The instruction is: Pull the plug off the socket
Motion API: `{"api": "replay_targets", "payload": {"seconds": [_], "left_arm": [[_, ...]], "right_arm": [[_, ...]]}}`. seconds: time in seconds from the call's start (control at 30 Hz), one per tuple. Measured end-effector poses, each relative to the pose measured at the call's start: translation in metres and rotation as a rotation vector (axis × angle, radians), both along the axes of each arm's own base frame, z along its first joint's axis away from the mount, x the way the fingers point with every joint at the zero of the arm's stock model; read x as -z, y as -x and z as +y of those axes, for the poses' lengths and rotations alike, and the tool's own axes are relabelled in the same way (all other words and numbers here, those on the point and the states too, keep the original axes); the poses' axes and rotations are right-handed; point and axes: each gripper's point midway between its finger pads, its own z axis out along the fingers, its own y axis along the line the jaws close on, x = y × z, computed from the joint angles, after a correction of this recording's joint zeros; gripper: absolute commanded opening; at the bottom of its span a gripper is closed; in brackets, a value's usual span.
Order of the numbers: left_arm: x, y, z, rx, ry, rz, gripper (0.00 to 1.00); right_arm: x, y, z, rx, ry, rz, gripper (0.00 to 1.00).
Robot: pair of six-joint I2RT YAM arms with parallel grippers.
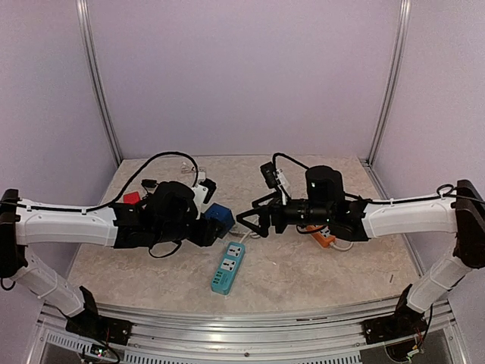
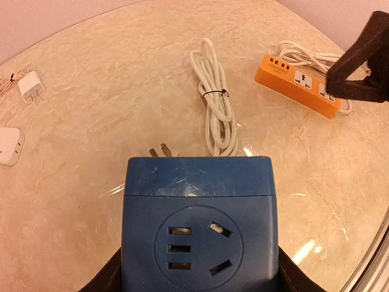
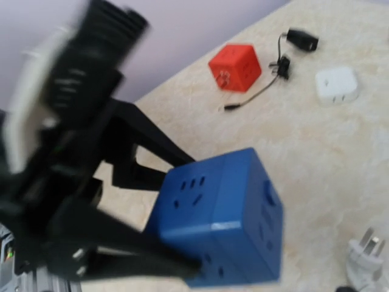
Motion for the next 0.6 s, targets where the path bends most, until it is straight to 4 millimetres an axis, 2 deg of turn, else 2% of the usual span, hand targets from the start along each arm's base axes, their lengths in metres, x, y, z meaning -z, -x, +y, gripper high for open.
{"api": "replay_targets", "payload": {"seconds": [0.27, 0.43, 0.6], "left_arm": [[0.026, -0.011, 0.07, -0.181, 0.006, 0.169, 0.46], [0.036, -0.027, 0.127, -0.355, -0.001, 0.245, 0.47], [0.048, -0.035, 0.159, -0.447, -0.024, 0.302, 0.47]], "right_arm": [[-0.021, -0.004, -0.018, 0.06, 0.004, -0.084, 1.0], [-0.013, -0.005, -0.025, 0.076, 0.038, -0.095, 1.0], [0.001, -0.003, -0.029, 0.08, 0.074, -0.083, 1.0]]}}
